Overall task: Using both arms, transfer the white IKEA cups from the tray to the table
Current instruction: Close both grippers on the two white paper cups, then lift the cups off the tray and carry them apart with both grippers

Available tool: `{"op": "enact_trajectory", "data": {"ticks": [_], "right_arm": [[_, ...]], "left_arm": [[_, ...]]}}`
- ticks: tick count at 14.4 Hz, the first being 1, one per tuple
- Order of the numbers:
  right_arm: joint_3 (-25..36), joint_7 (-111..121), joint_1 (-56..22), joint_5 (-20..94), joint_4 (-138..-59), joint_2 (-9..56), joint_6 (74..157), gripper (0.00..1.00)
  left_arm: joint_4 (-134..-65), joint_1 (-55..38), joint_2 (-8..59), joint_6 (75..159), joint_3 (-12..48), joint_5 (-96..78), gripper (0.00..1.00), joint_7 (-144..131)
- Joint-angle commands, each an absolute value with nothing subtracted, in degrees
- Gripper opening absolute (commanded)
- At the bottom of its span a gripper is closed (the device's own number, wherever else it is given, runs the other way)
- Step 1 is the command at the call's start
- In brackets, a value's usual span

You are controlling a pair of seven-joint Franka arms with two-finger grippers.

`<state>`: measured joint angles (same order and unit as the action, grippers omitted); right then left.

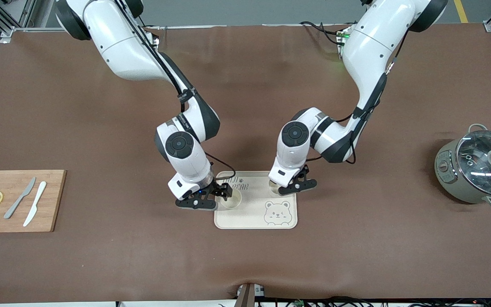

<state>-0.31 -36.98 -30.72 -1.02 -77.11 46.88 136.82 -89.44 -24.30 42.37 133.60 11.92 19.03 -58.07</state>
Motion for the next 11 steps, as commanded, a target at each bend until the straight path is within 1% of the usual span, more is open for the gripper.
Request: {"op": "enact_trajectory", "data": {"ticks": [1,7,9,11], "right_arm": [[0.26,-38.41,-31.46,-1.93,-75.24,48.25,137.46,1.0],[0.26,-38.41,-32.26,-2.02,-75.23,51.94,143.34,1.0],[0.26,-38.32,-32.34,-2.02,-75.23,52.29,143.53,1.0],[0.26,-38.23,-32.34,-2.02,-75.23,51.95,142.83,1.0]], "left_arm": [[-89.3,-24.35,42.63,133.68,11.6,20.65,0.0,-59.06],[-89.38,-23.91,42.1,133.59,11.69,20.74,0.0,-58.97],[-89.47,-23.56,41.66,133.16,11.69,20.74,0.0,-58.01],[-89.38,-22.77,40.0,128.79,12.04,20.39,0.0,-56.61]]}}
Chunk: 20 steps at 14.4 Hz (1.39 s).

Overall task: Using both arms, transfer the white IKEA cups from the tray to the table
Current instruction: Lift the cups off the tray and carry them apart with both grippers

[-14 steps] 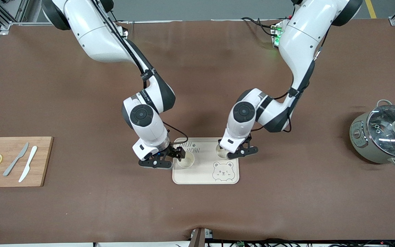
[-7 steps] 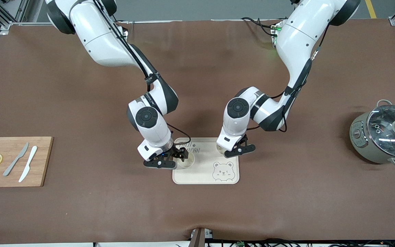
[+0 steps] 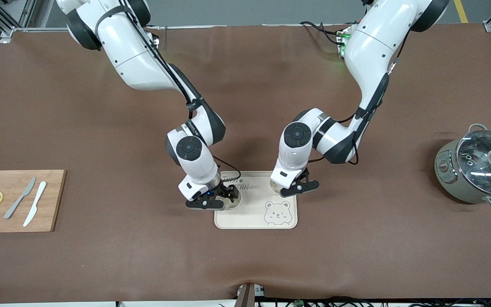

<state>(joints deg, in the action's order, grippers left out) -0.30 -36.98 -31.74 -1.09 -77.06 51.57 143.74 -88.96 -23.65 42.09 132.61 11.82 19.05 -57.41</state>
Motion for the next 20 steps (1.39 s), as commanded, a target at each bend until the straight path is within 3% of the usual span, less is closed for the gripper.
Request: {"op": "enact_trajectory", "data": {"ticks": [1,3,5,7,10,13,20], "right_arm": [[0.26,-38.23,-32.34,-1.93,-75.23,51.68,142.56,1.0],[0.18,-38.23,-32.26,-1.76,-75.23,51.24,142.29,1.0],[0.09,-38.23,-32.26,-1.58,-75.23,51.24,142.29,0.72],[0.09,-38.23,-32.26,-1.76,-75.23,51.24,142.38,0.5],[0.09,-38.32,-32.34,-1.67,-75.23,51.33,142.38,0.24],[0.09,-38.32,-32.34,-1.76,-75.23,51.42,142.56,0.0],[-0.17,-38.23,-32.17,-0.62,-75.23,49.67,142.03,0.0]], "left_arm": [[-89.38,-21.98,38.77,126.93,12.39,19.87,0.0,-54.69],[-89.38,-20.57,36.57,123.59,13.18,16.63,0.0,-50.65],[-89.38,-18.9,34.46,120.34,13.27,13.64,0.0,-45.2],[-89.38,-17.32,32.35,118.31,13.27,11.17,0.0,-41.59],[-90.35,-13.38,27.18,113.05,13.36,8.01,0.0,-34.14],[-95.78,-7.58,19.54,110.04,13.36,2.47,0.0,-20.78],[-117.48,2.88,3.45,121.36,13.36,-5.96,0.0,-2.76]]}}
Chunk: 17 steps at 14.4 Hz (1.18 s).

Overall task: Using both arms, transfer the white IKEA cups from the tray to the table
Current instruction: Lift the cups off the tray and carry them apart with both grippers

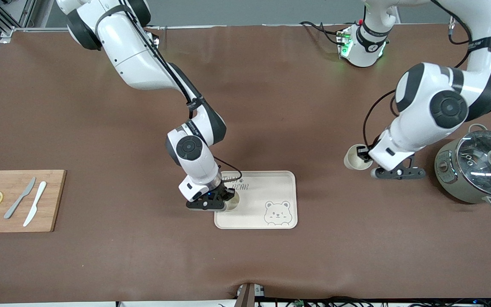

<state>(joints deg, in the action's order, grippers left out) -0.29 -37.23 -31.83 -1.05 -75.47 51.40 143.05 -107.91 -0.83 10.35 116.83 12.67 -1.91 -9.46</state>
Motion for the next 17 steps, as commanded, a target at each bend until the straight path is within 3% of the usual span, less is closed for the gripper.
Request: {"op": "enact_trajectory", "data": {"ticks": [1,5,10,17], "right_arm": [[-0.26,-38.23,-32.17,-0.44,-75.23,48.96,140.12,0.0],[-0.44,-36.31,-29.63,-0.35,-75.23,40.19,125.19,0.0],[-0.09,-17.96,-21.99,2.37,-76.29,30.16,110.5,0.0],[0.09,8.49,-8.46,2.29,-85.95,21.98,109.42,0.0]], "left_arm": [[-120.12,4.29,1.95,122.86,13.36,-7.89,0.0,0.67],[-126.9,5.19,0.97,130.58,13.27,-10.02,0.0,4.3],[-134.99,5.27,1.23,144.38,13.27,-10.02,0.0,6.68],[-135.7,6.24,5.44,146.51,13.18,-9.93,0.0,8.17]]}}
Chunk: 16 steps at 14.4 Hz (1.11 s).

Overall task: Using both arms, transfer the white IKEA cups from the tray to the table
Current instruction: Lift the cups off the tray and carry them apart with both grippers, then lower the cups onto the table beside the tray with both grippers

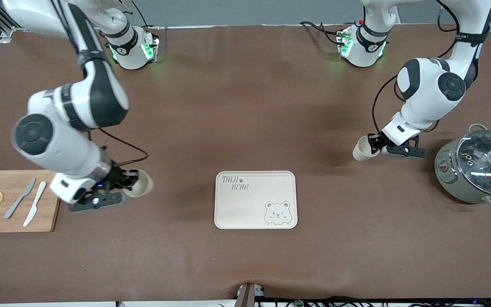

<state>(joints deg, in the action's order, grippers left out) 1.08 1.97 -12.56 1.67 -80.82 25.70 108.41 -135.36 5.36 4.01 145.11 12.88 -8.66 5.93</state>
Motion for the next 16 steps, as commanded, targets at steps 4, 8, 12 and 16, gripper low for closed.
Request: {"op": "enact_trajectory", "data": {"ticks": [4,8,12,16], "right_arm": [[-0.09,19.4,-2.38,2.37,-89.19,21.89,112.22,0.0],[-0.09,29.16,1.84,2.63,-103.42,20.04,129.87,0.0],[-0.09,36.98,5.0,8.51,-106.17,21.18,133.86,0.0],[-0.09,41.66,6.5,11.07,-107.66,23.38,137.97,0.0]], "left_arm": [[-135.79,7.12,9.13,150.81,13.1,-9.76,0.0,10.37],[-135.53,9.92,11.51,153.19,13.1,-9.76,0.0,15.02],[-135.18,10.37,15.28,157.66,13.01,-9.32,0.0,16.43],[-135.09,10.46,17.31,160.4,12.92,-9.32,0.0,17.23]]}}
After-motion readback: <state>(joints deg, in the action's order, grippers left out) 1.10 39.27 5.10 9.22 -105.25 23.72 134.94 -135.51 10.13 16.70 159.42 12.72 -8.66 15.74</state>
